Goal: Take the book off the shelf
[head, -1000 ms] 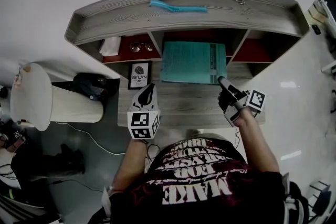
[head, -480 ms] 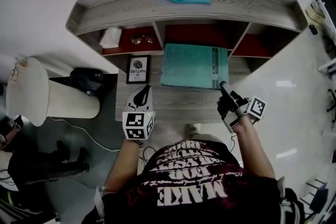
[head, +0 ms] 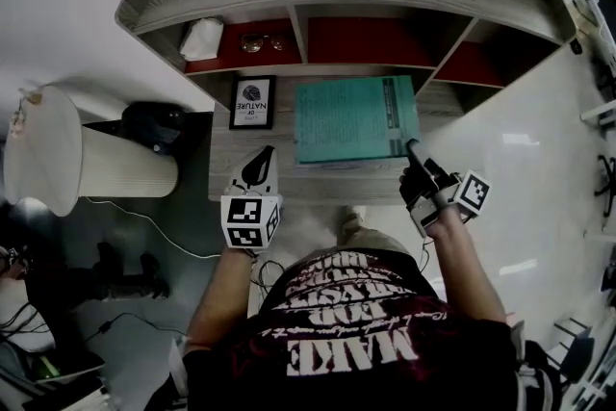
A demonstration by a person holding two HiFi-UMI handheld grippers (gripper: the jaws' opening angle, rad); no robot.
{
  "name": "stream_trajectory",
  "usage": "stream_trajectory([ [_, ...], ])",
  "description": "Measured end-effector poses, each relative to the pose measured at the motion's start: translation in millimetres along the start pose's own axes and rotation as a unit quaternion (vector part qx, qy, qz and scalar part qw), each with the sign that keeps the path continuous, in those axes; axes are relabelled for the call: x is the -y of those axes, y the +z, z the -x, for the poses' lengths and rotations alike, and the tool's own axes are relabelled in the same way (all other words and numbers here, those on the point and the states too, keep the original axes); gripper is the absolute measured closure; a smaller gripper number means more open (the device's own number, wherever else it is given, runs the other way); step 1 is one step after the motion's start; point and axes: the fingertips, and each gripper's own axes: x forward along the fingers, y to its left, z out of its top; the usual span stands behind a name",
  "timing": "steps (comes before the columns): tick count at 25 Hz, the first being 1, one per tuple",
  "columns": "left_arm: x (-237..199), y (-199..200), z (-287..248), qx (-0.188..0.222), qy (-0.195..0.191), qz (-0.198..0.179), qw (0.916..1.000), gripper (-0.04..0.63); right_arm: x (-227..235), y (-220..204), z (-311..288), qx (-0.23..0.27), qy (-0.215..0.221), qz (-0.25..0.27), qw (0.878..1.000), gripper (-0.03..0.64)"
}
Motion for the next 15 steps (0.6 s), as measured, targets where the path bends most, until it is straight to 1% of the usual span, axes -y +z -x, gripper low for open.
stream_trajectory([
  [4, 2, -10, 4, -0.008, -0.001, 0.005, 1.0000, 0.578, 26, -7, 3, -0.005, -0.026, -0.004, 1.000, 0.439],
  [8, -1, -26, 12, -0.015, 0.000, 0.011, 0.9998, 0.578, 67, -16, 5, -0.001, -0.057, -0.003, 0.998, 0.439],
  [15, -5, -43, 30, -0.024, 0.013, 0.018, 0.9995, 0.578, 140, -40, 17, -0.010, -0.128, 0.000, 0.992, 0.439],
])
